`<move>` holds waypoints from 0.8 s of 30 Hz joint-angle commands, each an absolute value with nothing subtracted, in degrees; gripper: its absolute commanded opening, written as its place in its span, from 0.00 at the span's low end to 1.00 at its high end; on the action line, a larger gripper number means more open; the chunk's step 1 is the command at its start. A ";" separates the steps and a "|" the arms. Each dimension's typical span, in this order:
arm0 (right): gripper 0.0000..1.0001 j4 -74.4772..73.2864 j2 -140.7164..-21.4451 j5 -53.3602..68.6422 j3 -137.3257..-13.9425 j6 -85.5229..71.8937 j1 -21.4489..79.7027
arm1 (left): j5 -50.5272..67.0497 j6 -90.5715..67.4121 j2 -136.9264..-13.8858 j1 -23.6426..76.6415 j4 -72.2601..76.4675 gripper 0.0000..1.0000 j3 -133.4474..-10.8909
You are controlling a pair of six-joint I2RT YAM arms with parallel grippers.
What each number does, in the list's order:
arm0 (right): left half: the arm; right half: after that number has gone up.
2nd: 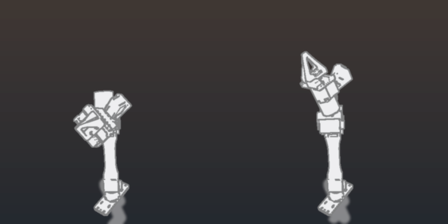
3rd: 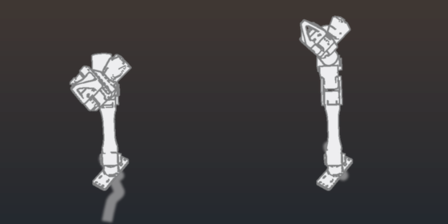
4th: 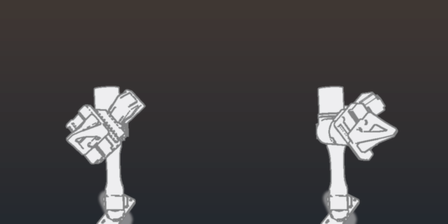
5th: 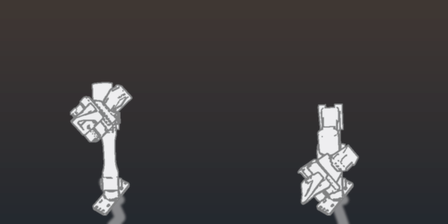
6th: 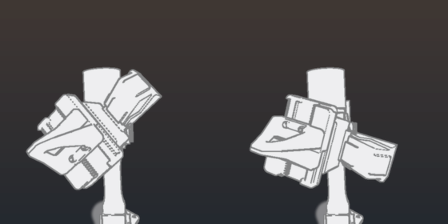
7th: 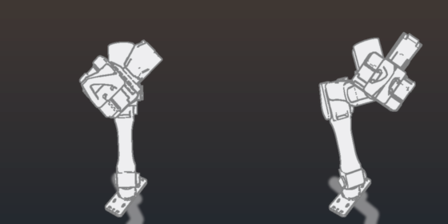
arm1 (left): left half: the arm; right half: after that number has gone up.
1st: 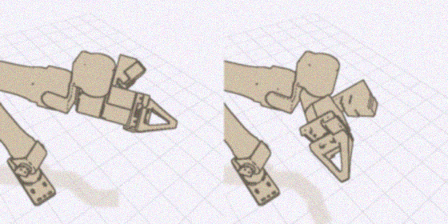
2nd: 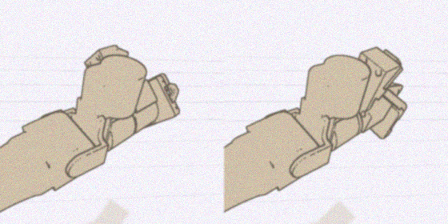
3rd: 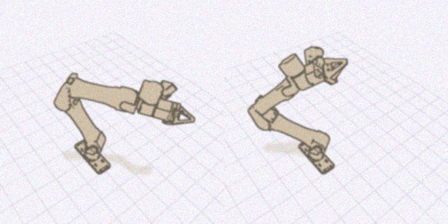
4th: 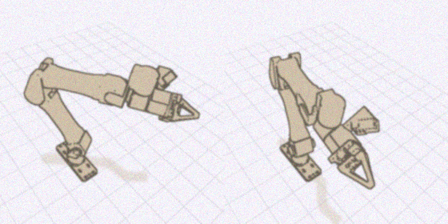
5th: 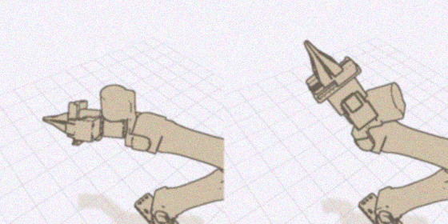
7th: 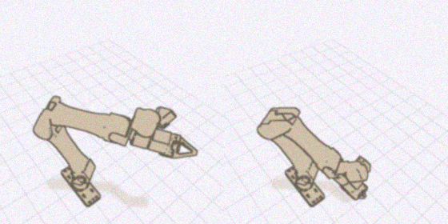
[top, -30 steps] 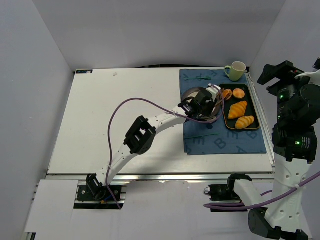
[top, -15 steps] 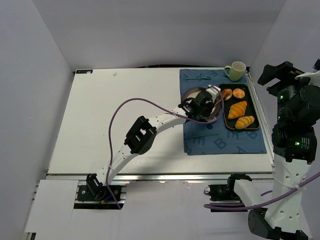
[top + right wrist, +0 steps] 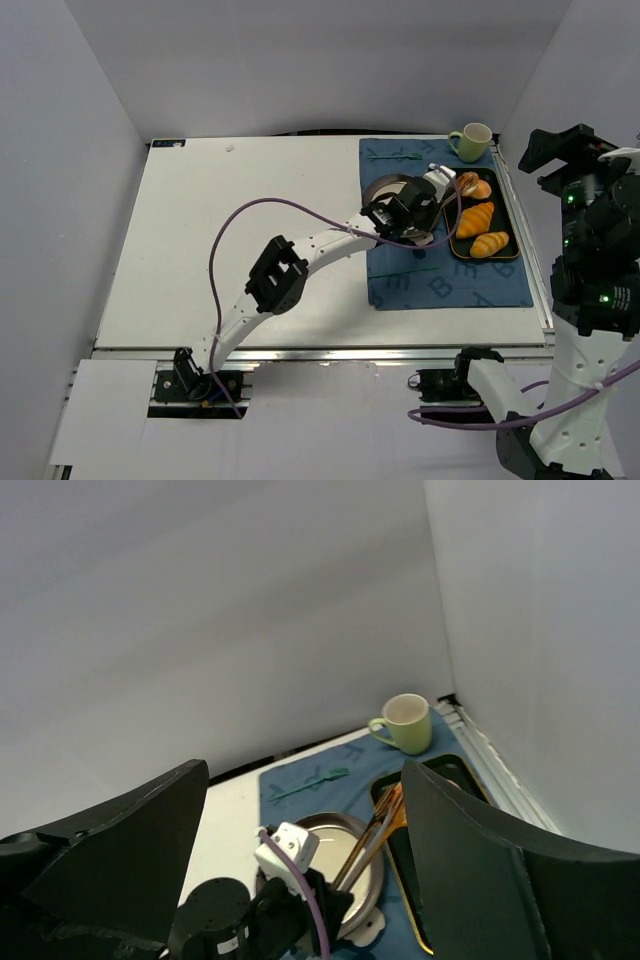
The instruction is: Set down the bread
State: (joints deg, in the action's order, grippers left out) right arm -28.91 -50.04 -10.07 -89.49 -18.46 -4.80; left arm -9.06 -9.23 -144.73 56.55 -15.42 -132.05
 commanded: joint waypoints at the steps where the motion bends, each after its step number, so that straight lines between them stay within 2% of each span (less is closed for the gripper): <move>1: 0.84 -29.71 -47.99 -5.72 -93.51 -21.35 -4.48 | -12.56 -8.70 -131.85 57.65 -14.59 0.00 -132.72; 6: 0.84 -33.30 -46.85 -1.15 -96.24 -22.68 -4.57 | -19.31 -10.63 -125.52 57.83 -16.35 0.00 -124.39; 10: 0.84 -36.29 -45.44 -0.53 -96.68 -21.54 -4.31 | -22.93 -13.18 -115.35 57.74 -12.94 0.00 -105.62; 14: 0.84 -37.44 -44.12 -0.53 -96.33 -21.01 -2.99 | -26.19 -15.29 -109.96 57.75 -11.34 0.00 -94.16; 18: 0.84 -37.71 -43.86 1.49 -95.80 -21.35 -2.46 | -25.84 -15.38 -109.69 57.83 -10.29 0.00 -90.27; 24: 0.84 -37.79 -43.77 1.93 -95.36 -21.36 -2.11 | -26.37 -15.47 -113.90 57.75 -11.34 0.00 -91.32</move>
